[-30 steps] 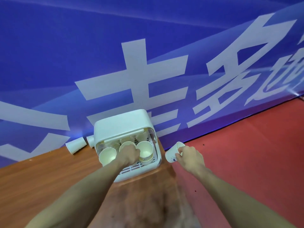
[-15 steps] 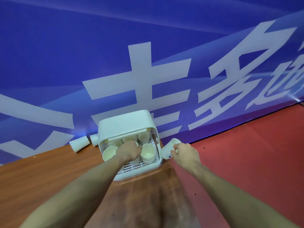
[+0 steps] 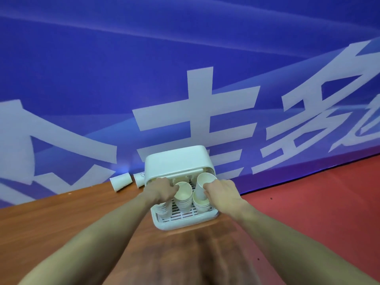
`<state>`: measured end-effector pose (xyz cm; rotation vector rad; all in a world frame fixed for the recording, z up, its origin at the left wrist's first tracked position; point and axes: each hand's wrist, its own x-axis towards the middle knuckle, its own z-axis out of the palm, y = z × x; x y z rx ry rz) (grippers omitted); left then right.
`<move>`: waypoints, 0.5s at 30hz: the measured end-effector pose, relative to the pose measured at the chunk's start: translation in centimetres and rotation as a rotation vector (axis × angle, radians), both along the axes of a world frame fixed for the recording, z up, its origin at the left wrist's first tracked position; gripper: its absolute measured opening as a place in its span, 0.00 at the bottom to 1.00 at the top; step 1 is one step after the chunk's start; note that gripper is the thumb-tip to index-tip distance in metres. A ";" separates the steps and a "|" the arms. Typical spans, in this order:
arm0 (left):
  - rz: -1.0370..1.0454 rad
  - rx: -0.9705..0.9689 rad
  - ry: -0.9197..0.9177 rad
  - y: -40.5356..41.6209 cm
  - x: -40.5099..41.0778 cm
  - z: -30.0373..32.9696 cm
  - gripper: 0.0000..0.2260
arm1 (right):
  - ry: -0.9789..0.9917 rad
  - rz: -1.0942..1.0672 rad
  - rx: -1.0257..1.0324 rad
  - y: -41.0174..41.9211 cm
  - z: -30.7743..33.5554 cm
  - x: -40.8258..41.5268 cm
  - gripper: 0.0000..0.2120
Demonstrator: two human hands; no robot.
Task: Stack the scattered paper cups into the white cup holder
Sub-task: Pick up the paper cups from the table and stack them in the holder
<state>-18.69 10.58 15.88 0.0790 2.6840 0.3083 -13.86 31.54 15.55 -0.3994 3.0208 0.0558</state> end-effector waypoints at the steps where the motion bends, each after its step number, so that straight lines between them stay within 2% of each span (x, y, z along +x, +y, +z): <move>1: 0.000 0.019 -0.019 -0.5 0.0 -0.3 0.20 | -0.028 0.005 0.038 -0.4 -0.5 0.0 0.07; 6: 0.019 0.132 -0.053 -1.9 0.5 -1.4 0.18 | -0.115 0.019 0.144 -1.7 -2.7 -0.3 0.14; 15: 0.037 0.145 -0.123 -4.7 1.6 -3.0 0.19 | -0.205 -0.061 0.143 -2.8 -5.7 -0.4 0.13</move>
